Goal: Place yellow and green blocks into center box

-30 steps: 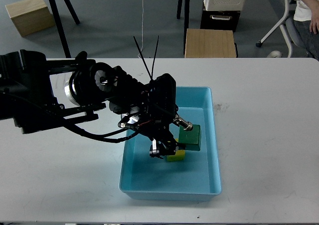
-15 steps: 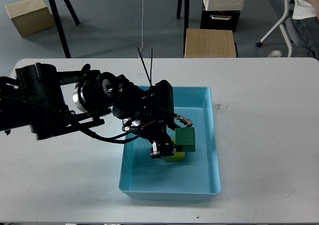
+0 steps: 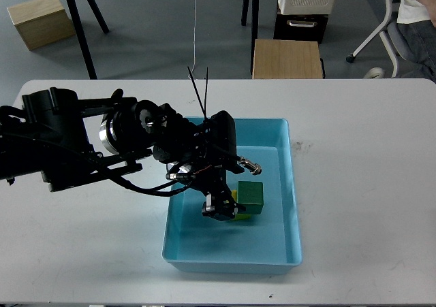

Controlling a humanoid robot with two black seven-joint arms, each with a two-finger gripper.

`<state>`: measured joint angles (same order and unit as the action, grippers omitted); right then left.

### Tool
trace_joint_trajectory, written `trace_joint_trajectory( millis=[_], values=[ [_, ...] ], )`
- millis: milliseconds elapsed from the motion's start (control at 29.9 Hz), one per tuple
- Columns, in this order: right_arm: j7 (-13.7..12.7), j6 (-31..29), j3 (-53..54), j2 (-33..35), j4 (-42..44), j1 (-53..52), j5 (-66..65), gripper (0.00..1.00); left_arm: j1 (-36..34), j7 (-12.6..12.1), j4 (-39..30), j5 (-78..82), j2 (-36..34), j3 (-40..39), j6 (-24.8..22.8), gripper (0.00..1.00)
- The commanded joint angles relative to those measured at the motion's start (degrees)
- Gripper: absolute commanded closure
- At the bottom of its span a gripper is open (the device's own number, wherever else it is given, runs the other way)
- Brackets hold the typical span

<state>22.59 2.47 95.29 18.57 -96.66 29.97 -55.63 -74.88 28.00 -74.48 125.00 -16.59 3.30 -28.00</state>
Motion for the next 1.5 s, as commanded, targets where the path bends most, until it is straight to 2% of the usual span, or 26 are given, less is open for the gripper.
trace_joint_trajectory(
  millis=[0, 167, 267, 334, 435, 535, 602, 669, 769, 836, 869, 936, 1003, 1103, 1170, 1370, 1471],
  values=[
    [0.00, -0.36, -0.28, 0.06, -0.28, -0.09, 0.08, 0.01, -2.01, 0.00, -2.86, -0.28, -4.66, -2.94, 0.00, 0.00],
    [0.09, -0.63, -3.44, 0.06, -0.55, -3.51, -0.09, 0.01, -2.64, 0.00, -9.36, -13.26, -12.49, -10.14, 0.00, 0.00],
    [0.44, -0.89, -5.38, 0.06, -1.59, -5.00, 0.08, 0.01, -1.59, 0.00, -9.37, -27.22, -15.31, -15.94, 0.00, 0.00],
    [1.57, -1.07, -5.90, 0.06, -2.39, -6.75, 0.08, 0.01, 0.95, 0.00, -8.50, -34.09, -16.19, -19.89, 0.00, 0.00],
    [1.67, -2.38, -6.87, -0.02, -2.39, -11.59, 0.17, 0.01, 9.46, 0.00, -6.04, -43.15, -18.74, -29.82, 0.00, 0.00],
    [1.06, -4.84, -8.80, -1.25, -2.30, -15.98, 0.87, 0.01, 21.14, 0.00, -5.33, -51.67, -19.36, -39.66, 0.00, 0.01],
    [-0.26, -7.12, -9.33, -2.74, -2.13, -18.44, 4.71, 0.01, 28.09, 0.00, -5.33, -57.03, -19.36, -43.71, 0.00, 0.01],
    [-2.80, -9.93, -9.42, -4.24, -2.13, -20.38, 12.26, 0.01, 33.20, 0.00, -5.94, -62.31, -19.18, -45.75, 0.74, 0.01],
    [-7.81, -12.93, -10.04, -5.82, -2.13, -22.40, 26.31, 0.01, 38.39, 0.00, -6.99, -73.80, -18.75, -46.19, 14.50, 0.00],
    [-9.93, -13.90, -9.51, -5.83, -2.13, -22.59, 35.19, 0.01, 42.17, 0.00, -8.92, -84.95, -18.31, -46.45, 22.43, 0.00],
    [-10.72, -14.33, -9.25, -5.83, -2.13, -22.59, 40.20, 0.01, 44.36, 0.00, -10.50, -92.06, -17.78, -46.72, 24.72, 0.00],
    [-11.60, -15.04, -8.46, -5.83, -2.13, -22.06, 48.55, 0.01, 49.02, -0.31, -11.65, -102.27, -15.33, -49.07, 24.92, 0.00],
    [-11.69, -15.65, -7.76, -5.91, -2.04, -21.36, 54.11, 0.01, 55.34, -3.11, -11.66, -105.30, -10.42, -54.95, 24.75, 0.00],
    [-11.69, -16.79, -7.40, -6.09, -1.95, -18.29, 58.17, 0.01, 63.09, -11.19, -11.66, -105.75, -3.65, -60.68, 25.62, 0.00],
    [-11.69, -18.55, -7.49, -6.18, -1.95, -15.31, 58.79, 0.01, 66.43, -14.63, -11.92, -106.10, 0.14, -61.83, 25.89, 0.00],
    [-11.69, -22.95, -7.58, -14.07, -2.04, -7.39, 60.81, 0.01, 72.85, -15.17, -13.93, -115.92, 4.46, -62.36, 25.36, 0.00],
    [-11.69, -23.22, -7.84, -15.32, -2.04, -5.54, 64.40, 0.01, 74.70, -15.00, -16.74, -122.61, 4.55, -62.45, 22.65, 0.00]
  ],
)
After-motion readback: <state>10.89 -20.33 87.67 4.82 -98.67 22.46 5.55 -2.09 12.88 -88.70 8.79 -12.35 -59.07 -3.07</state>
